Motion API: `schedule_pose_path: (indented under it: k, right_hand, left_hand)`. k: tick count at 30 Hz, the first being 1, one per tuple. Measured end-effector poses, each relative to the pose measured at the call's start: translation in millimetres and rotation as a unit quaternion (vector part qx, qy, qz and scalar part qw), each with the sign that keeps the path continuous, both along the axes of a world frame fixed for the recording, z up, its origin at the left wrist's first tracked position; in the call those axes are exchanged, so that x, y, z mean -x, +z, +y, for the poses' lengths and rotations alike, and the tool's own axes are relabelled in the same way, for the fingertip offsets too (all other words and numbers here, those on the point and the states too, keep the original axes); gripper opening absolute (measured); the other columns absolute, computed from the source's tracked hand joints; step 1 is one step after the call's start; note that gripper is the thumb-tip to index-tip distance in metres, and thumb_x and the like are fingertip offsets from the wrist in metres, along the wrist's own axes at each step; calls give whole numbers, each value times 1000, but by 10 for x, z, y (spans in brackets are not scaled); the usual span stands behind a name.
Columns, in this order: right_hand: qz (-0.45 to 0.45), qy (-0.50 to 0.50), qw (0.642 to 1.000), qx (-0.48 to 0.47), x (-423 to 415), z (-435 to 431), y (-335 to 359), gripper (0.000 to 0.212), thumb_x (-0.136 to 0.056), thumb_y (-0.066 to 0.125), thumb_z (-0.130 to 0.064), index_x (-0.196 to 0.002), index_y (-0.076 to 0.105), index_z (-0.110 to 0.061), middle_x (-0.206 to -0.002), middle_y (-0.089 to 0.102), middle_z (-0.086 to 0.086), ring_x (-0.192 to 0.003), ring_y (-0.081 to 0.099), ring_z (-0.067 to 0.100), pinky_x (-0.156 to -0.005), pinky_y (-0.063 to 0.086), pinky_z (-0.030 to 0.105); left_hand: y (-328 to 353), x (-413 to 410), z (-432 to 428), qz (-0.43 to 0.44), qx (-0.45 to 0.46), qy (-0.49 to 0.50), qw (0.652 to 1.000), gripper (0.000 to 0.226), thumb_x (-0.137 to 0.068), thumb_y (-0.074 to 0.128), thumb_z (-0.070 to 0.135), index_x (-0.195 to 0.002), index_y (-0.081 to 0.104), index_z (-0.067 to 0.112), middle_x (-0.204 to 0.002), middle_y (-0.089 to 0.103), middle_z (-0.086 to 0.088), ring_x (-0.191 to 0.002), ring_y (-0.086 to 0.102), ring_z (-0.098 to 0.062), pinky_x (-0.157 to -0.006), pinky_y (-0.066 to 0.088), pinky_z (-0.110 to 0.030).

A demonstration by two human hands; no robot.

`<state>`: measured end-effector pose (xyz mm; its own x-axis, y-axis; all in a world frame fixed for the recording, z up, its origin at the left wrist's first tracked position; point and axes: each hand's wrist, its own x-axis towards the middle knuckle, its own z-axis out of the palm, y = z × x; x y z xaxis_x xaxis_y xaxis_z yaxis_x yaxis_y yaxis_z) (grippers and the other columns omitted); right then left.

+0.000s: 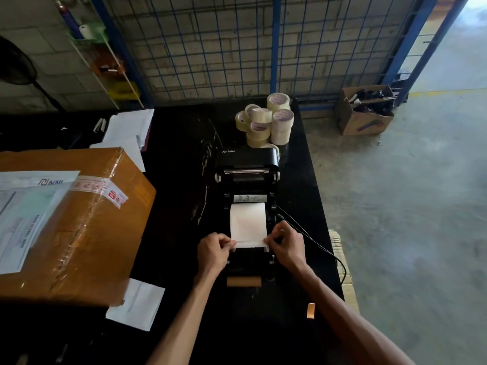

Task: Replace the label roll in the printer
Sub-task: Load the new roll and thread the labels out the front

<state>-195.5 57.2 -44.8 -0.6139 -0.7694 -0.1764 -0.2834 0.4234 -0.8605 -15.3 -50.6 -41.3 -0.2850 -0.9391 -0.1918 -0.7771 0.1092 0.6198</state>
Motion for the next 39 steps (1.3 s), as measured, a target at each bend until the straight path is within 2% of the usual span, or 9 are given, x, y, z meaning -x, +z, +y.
schedule_pose_path:
  k: [7,16,20,24,29,33,35,37,39]
  right_hand:
    - [96,-33,995,9,-126,-13,-101,25,-83,79,-21,-80,56,-30,-74,74,-18,-61,65,1,-55,55,31]
    - [119,-6,993,-12,-81,-26,-183,20,-84,79,-28,-85,59,-27,-81,77,-15,-68,70,4,-57,56,32]
    - [129,25,991,-38,-9,-91,-177,26,-80,80,-30,-86,54,-27,-81,78,-15,-72,71,11,-57,53,31]
    - [116,56,989,-76,61,-184,-129,30,-79,79,-24,-91,52,-23,-76,78,-10,-73,72,14,-57,52,31]
    - [136,76,978,-142,87,-296,-56,28,-78,74,-22,-101,59,-18,-79,76,-1,-74,71,23,-58,54,35]
    - [142,84,965,-206,78,-406,13,36,-73,70,-18,-107,58,-22,-82,68,0,-76,67,26,-58,44,30]
    - [140,96,959,-229,84,-450,47,41,-71,70,-19,-110,59,-23,-89,69,1,-83,69,26,-61,44,29]
    - [143,99,954,-245,89,-460,66,43,-71,72,-22,-112,60,-24,-96,72,2,-88,70,25,-64,45,30]
    - [150,83,958,-228,66,-400,66,42,-73,76,-25,-111,60,-23,-94,74,1,-87,71,24,-64,49,30]
  left_hand:
    - [-60,93,64,-37,153,-3,987,14,-83,78,33,-78,78,20,-72,71,5,-60,63,-16,-69,50,-42]
    - [-169,50,-22,-30,79,-6,996,14,-83,76,37,-79,76,23,-68,69,7,-63,64,-15,-74,40,-36]
    - [-152,15,-124,-55,43,-46,996,19,-84,74,40,-81,76,21,-63,58,12,-63,59,-12,-81,48,-40]
    - [-116,39,-30,-94,98,-64,989,18,-87,70,37,-86,68,18,-85,67,3,-72,63,-17,-81,47,-40]
    - [-173,25,417,-94,216,-82,968,21,-85,68,27,-103,60,19,-99,61,1,-89,59,-18,-75,45,-31]
    - [-298,23,664,-94,201,-188,957,48,-94,53,35,-137,51,15,-138,56,-3,-130,51,-21,-106,45,-37]
    - [-341,31,707,-115,171,-214,955,60,-99,40,42,-151,34,13,-158,38,-5,-148,30,-22,-122,25,-40]
    - [-367,31,724,-144,151,-230,951,66,-101,29,47,-156,23,12,-164,24,-5,-153,13,-19,-125,8,-37]
    - [-380,23,734,-164,149,-237,946,66,-101,24,48,-155,24,10,-164,23,-6,-154,9,-19,-126,7,-37]
